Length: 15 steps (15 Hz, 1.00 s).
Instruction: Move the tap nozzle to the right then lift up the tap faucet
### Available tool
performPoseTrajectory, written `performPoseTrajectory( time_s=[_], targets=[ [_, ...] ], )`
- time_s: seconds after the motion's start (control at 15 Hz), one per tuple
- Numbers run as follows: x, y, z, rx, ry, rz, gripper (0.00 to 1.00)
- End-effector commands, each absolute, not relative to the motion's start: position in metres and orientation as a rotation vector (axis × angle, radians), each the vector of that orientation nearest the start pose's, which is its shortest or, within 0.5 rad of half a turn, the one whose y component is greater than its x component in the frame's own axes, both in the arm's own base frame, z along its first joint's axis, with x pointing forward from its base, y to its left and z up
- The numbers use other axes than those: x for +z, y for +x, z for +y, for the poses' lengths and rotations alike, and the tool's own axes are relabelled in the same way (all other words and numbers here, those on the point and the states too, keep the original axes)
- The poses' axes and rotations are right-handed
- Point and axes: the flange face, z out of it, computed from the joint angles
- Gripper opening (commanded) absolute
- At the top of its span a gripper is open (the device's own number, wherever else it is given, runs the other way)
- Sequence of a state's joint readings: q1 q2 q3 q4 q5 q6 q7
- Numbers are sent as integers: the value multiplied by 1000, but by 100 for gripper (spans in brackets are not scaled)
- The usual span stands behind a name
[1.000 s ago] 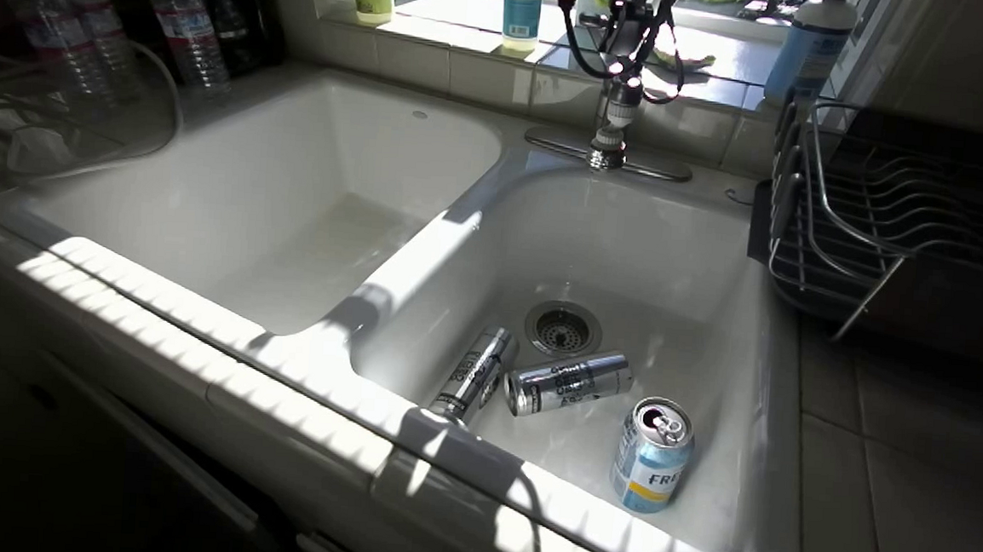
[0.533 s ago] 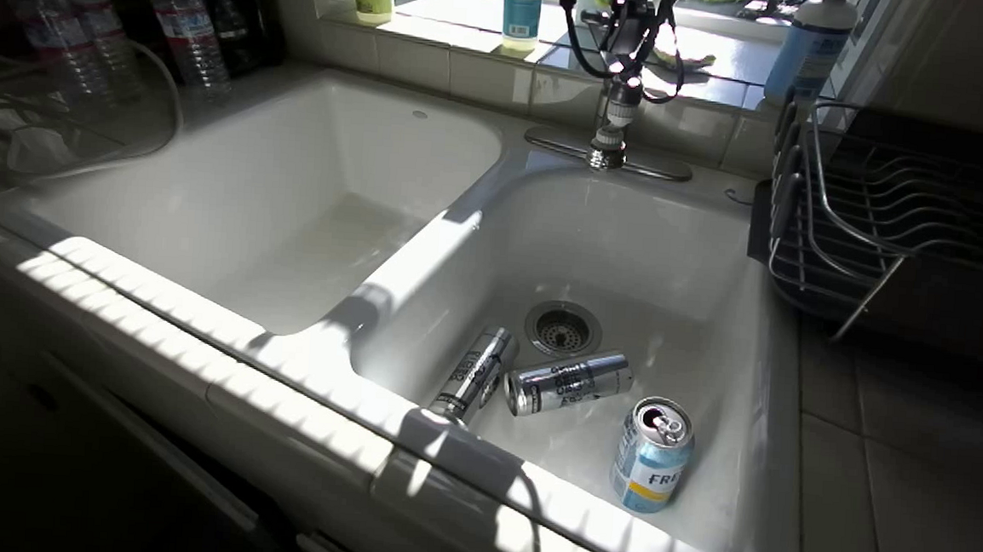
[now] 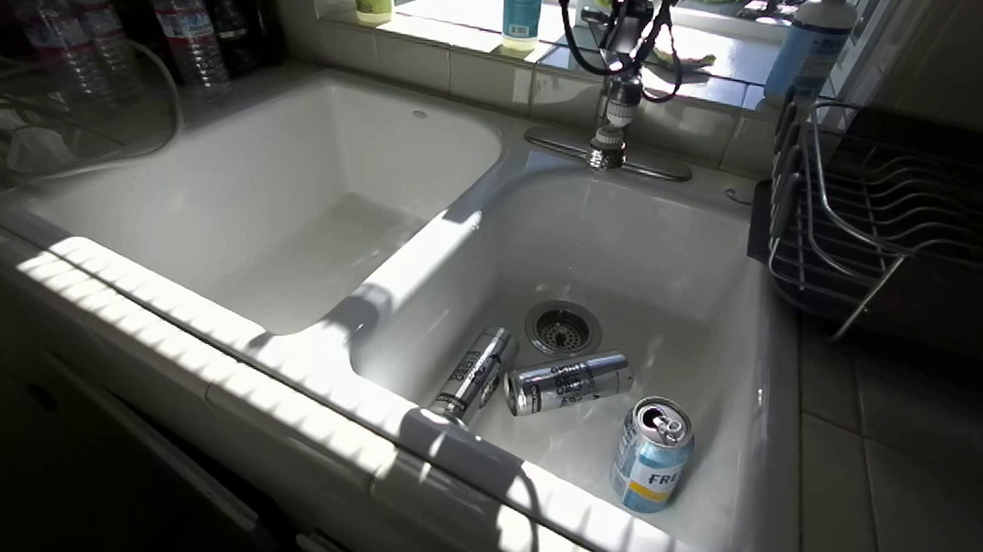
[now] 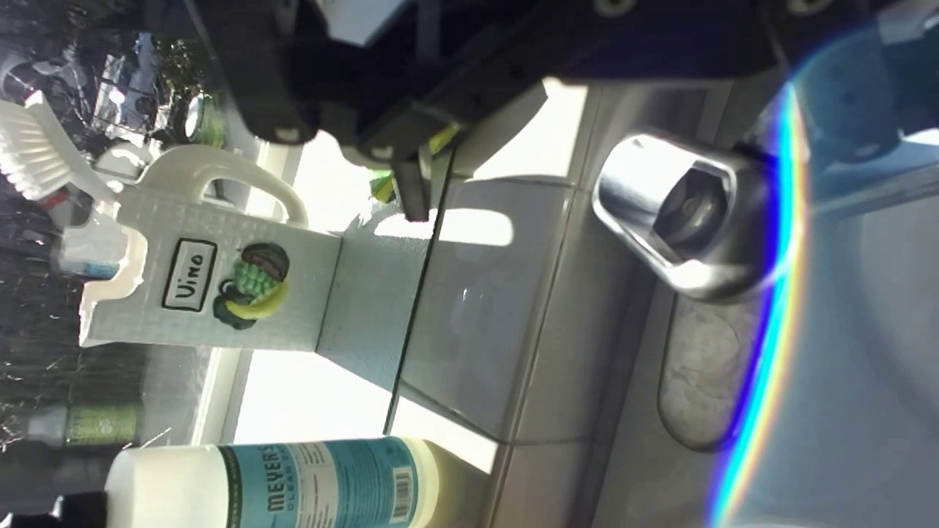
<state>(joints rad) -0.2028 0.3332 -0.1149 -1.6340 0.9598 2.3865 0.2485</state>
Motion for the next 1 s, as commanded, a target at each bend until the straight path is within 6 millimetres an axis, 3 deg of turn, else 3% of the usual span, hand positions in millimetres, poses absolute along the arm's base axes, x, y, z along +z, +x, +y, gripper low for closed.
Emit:
performPoseTrajectory(
  time_s=[0.0,0.93],
  targets=[
    [524,682,-191,-593,-1853,1242,100],
    [547,684,-188,-653,-1851,1210,100]
  ],
)
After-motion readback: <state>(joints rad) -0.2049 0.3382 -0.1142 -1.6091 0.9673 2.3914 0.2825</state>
